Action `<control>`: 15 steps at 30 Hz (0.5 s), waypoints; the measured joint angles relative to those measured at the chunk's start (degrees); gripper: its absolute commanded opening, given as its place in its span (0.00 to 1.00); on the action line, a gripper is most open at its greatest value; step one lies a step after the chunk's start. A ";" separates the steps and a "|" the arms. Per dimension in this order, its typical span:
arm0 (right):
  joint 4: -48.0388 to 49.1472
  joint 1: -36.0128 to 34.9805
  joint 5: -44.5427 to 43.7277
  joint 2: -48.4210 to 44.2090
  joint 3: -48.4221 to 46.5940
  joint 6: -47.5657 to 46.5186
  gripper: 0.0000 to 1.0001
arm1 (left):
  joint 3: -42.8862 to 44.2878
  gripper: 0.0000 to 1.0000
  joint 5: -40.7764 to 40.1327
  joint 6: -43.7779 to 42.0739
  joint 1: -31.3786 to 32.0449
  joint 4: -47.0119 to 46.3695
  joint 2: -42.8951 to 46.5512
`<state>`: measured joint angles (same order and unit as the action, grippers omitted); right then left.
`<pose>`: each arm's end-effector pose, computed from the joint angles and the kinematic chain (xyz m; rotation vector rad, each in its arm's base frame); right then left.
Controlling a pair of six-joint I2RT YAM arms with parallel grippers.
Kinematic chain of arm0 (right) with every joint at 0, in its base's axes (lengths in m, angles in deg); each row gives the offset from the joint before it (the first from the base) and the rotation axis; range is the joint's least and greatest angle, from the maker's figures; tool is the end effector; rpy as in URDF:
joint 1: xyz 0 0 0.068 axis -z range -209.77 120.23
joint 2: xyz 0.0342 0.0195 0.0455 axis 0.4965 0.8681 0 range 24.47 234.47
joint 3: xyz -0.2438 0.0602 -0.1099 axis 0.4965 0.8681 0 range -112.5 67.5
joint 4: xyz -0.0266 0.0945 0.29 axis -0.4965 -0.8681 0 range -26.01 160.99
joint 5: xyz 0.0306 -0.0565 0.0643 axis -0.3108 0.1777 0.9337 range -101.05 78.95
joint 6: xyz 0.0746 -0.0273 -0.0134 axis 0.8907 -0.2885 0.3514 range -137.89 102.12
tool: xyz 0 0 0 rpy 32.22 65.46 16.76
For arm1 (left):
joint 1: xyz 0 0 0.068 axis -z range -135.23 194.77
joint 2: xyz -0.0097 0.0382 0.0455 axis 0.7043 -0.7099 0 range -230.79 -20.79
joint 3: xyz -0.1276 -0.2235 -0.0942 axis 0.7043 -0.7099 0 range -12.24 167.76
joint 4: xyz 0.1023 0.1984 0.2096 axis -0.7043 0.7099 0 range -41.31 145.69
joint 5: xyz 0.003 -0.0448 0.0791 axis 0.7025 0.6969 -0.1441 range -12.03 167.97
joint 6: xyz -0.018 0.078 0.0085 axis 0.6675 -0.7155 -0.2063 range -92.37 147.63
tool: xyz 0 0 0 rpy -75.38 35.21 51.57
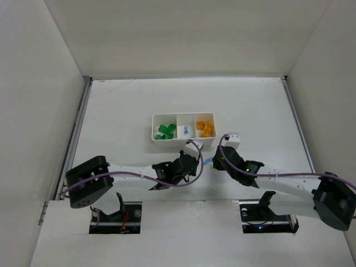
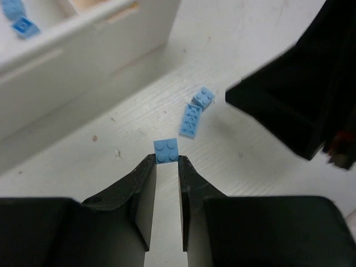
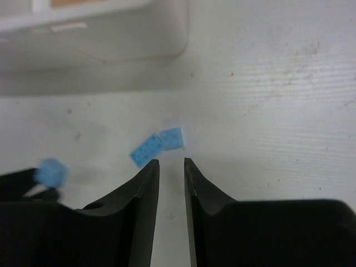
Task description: Sort the legos into containers by color
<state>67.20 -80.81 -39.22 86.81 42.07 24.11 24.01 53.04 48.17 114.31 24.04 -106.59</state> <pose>0.1947 0.1887 0.1327 0.0786 2.2038 0.3511 0.1534 -0.3272 0.1368 0.5699 1.9278 -0.5879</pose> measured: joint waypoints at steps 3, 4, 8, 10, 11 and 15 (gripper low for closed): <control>-1.97 -0.68 0.42 4.96 -1.11 0.70 0.35 | -2.71 0.14 0.72 1.33 -2.82 -0.09 7.26; -2.27 -0.79 0.57 6.16 -1.42 0.92 0.39 | -3.52 0.14 0.92 1.68 -3.69 -0.11 9.27; -2.75 -0.81 0.57 9.68 -2.93 1.16 0.46 | -6.49 0.14 1.55 2.62 -7.21 -0.39 15.58; -2.49 -0.79 0.57 10.54 -3.54 1.07 0.46 | -7.32 0.14 2.19 2.91 -8.33 -0.44 16.83; -2.16 -0.79 0.59 10.97 -3.74 0.94 0.46 | -7.72 0.14 2.47 2.97 -8.68 -0.46 17.16; -1.38 -0.37 1.01 13.88 -4.74 0.07 0.42 | -8.87 0.15 3.48 3.17 -9.44 -0.31 17.25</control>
<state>65.82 -81.18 -38.21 100.69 37.33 24.18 15.14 56.52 51.34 104.87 23.74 -89.34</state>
